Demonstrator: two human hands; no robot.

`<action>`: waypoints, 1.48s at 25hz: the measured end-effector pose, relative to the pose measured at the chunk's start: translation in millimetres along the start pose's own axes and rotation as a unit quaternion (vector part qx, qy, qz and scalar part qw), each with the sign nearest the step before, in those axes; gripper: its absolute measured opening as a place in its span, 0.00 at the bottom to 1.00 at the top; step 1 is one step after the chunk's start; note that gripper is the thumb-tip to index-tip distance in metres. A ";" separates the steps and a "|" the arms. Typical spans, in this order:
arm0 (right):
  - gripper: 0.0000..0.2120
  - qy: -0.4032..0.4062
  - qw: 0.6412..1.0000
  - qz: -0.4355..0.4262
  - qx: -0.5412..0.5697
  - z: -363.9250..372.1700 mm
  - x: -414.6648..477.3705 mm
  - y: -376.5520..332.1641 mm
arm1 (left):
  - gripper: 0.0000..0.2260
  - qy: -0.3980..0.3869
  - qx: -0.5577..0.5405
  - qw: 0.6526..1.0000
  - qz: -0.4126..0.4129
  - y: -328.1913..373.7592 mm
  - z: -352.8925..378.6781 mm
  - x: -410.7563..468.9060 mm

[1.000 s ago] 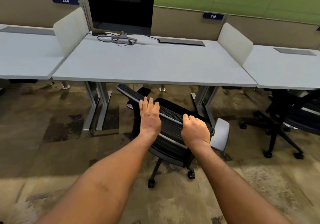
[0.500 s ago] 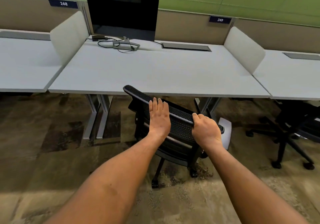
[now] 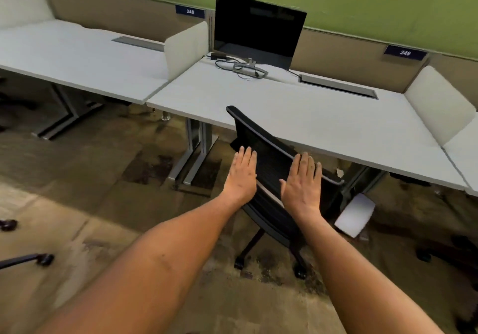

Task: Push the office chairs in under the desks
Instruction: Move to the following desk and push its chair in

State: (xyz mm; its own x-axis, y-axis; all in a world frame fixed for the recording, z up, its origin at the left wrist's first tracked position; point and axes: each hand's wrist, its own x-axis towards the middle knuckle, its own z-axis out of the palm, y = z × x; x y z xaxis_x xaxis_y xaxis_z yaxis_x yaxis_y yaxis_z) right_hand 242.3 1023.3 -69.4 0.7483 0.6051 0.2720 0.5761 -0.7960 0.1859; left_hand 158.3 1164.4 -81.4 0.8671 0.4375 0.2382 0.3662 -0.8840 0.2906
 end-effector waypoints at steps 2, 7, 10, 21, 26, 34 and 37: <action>0.37 0.021 0.998 -0.035 0.042 0.9 -24.7 -16.6 | 0.26 -0.016 -0.007 0.999 -0.040 1.0 3.6 -34.9; 0.30 -0.053 0.981 -0.085 0.163 2.4 -97.6 -48.5 | 0.26 -0.041 -0.011 0.992 -0.120 -7.0 11.1 -147.4; 0.27 -0.099 0.975 -0.110 0.165 2.6 -137.4 -67.3 | 0.28 -0.058 -0.009 0.981 -0.187 -20.2 7.9 -217.1; 0.20 -0.158 0.924 -0.313 0.152 -46.9 -301.6 -219.2 | 0.26 -0.015 -0.018 0.897 -0.442 -82.1 -58.7 -477.5; 0.20 -0.154 0.905 -0.369 0.146 -90.5 -397.9 -305.5 | 0.27 -0.023 -0.018 0.866 -0.499 -121.8 -102.0 -611.3; 0.22 -0.146 0.870 -0.446 0.153 -156.5 -546.0 -425.2 | 0.28 -0.010 -0.013 0.820 -0.572 -179.9 -167.8 -783.9; 0.22 -0.137 0.852 -0.482 0.153 -173.3 -568.2 -462.7 | 0.28 0.014 -0.024 0.804 -0.594 -201.9 -180.8 -807.1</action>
State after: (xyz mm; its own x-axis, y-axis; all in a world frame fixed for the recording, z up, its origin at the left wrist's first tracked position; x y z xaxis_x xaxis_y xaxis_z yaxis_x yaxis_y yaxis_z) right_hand -506.4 1044.7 -146.4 -0.0968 0.9896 -0.1065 0.9936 0.0898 -0.0683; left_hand -676.5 1019.5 -164.8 -0.0946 0.9725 -0.2128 0.9163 0.1686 0.3632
